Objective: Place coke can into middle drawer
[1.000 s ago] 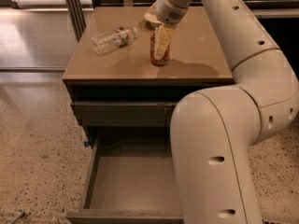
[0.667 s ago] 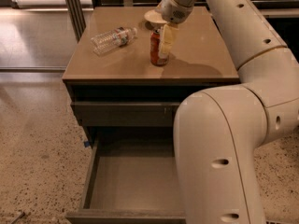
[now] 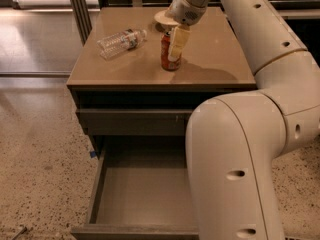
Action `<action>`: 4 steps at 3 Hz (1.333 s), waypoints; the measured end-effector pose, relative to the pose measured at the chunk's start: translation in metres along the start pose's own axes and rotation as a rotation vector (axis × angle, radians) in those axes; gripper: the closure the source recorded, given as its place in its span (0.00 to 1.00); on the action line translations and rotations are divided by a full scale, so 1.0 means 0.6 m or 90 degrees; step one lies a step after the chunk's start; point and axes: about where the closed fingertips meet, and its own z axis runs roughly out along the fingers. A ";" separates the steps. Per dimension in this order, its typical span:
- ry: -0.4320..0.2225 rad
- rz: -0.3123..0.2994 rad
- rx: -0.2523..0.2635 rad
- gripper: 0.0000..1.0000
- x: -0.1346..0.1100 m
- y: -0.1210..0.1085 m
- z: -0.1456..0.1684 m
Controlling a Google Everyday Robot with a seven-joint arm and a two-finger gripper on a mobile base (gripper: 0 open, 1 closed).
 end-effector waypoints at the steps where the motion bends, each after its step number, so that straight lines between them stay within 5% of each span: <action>1: 0.000 0.000 0.000 0.44 0.000 0.000 0.000; 3: 0.000 0.000 0.000 0.90 0.000 0.000 0.000; 4: 0.000 0.000 0.000 1.00 0.000 0.000 0.000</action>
Offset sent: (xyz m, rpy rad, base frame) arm 0.0000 0.0000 0.0000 0.0000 0.0000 0.0000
